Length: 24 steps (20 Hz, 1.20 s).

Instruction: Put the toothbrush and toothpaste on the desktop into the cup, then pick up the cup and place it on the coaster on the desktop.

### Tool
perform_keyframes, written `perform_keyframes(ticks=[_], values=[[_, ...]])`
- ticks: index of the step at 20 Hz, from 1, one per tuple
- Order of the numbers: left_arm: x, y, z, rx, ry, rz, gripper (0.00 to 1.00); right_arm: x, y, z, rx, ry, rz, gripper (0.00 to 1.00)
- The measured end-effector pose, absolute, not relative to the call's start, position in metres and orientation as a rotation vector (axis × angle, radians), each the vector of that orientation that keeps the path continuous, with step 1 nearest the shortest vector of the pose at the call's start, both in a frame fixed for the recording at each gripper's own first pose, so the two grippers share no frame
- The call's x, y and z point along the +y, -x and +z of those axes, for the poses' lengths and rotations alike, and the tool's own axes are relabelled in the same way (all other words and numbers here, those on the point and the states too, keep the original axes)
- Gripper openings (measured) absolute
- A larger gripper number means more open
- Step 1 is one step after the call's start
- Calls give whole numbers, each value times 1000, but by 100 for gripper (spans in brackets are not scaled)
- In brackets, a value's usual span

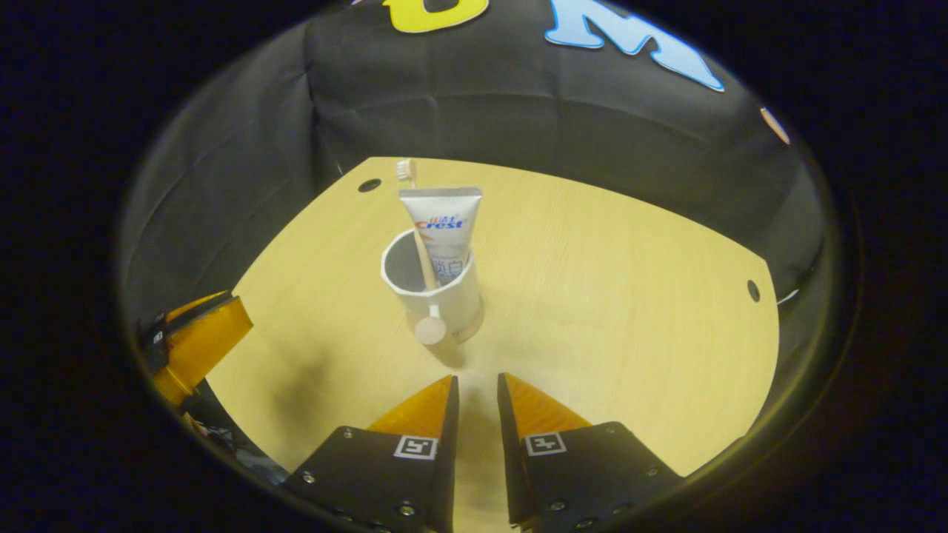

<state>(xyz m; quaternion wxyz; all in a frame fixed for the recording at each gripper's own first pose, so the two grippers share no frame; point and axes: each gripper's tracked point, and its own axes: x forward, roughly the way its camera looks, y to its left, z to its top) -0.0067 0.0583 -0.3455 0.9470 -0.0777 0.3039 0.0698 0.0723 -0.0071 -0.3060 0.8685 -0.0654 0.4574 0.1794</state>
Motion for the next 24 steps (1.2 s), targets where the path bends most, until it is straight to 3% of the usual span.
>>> perform_keyframes(ticks=[1,6,8,12,15,18,19,21,24], values=[[54,4,-339,609,155,131,36,-11,-73,-298,937,132,359,28],[28,-15,-287,537,130,69,39,-26,-75,-233,798,79,287,28],[19,-24,-260,494,120,47,32,-32,-78,-198,715,63,257,28],[1,-35,-202,406,113,13,36,-37,-76,-127,566,30,223,28],[-12,-43,-158,339,103,-19,32,-39,-73,-81,464,7,215,28],[-26,-46,-118,271,83,-41,36,-43,-71,-39,359,-15,205,28],[-29,-45,-108,251,76,-47,32,-45,-69,-22,324,-23,200,28],[-36,-44,-85,205,64,-56,32,-50,-64,-1,259,-43,190,22],[-41,-48,-44,102,61,-59,34,-58,-64,30,162,-50,155,21]])
